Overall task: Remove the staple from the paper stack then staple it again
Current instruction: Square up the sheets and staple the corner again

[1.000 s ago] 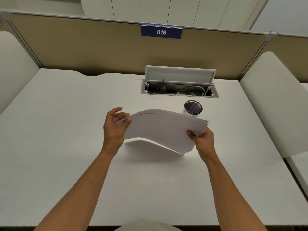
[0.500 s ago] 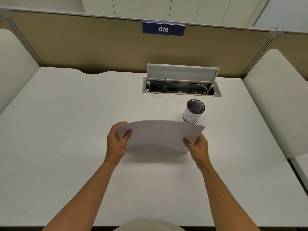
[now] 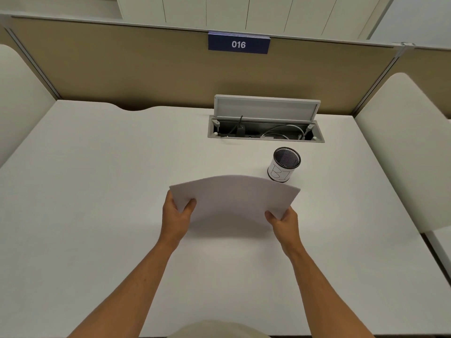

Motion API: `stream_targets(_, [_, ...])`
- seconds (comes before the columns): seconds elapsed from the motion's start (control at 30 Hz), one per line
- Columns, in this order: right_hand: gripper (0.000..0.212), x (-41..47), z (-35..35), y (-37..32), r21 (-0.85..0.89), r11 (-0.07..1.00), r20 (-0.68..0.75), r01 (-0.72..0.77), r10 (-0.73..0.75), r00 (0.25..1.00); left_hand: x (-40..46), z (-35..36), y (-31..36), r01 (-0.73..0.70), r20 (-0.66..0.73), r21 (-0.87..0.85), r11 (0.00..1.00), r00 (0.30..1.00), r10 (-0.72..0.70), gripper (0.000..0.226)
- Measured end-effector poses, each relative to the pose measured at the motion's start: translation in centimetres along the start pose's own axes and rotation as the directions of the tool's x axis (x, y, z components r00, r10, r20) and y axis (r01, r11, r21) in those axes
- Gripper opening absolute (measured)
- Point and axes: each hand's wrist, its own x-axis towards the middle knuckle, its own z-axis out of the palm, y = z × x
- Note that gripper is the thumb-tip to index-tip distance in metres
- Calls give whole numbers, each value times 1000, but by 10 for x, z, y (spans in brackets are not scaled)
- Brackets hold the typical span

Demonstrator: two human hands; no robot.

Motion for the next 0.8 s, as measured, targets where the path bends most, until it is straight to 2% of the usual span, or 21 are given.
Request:
stream_targets(0.13, [27,-2,2,9,-34,998,-27,-61,60,998,-2,1,-7,66,-37,10,998,997,-65,37])
stream_targets(0.23, [28,-3,2,4,-37,998,-77,-50,47,996,-1,2,-5,55,-33,10,998,998,-55,30])
stream_targets(0.37, [30,-9,2,-5,-50,998,-180,-24,15,984,0,4,2,68,-27,-89,994,997,-71,25])
stream_targets(0.43, [43,-13,4,-7,7,999,-257,-35,36,966,0,5,5,102,-18,-181,978,994,-107,26])
stream_targets(0.5, [53,-15,8,-11,188,979,-297,-74,129,946,-2,7,6,146,8,-282,948,989,-150,29])
stream_targets(0.57, [45,-17,16,-14,390,912,-254,-124,236,938,-4,11,7,200,31,-354,914,979,-202,33])
stream_targets(0.67, [21,-29,34,-17,561,792,-17,-240,301,953,-11,18,5,277,69,-406,871,960,-273,33])
stream_targets(0.73, [27,-37,46,-16,602,746,58,-284,314,948,-18,21,2,325,112,-416,849,945,-307,32])
stream_targets(0.8, [33,-40,53,-18,638,718,25,-278,342,940,-23,22,-3,366,149,-416,832,930,-335,32])
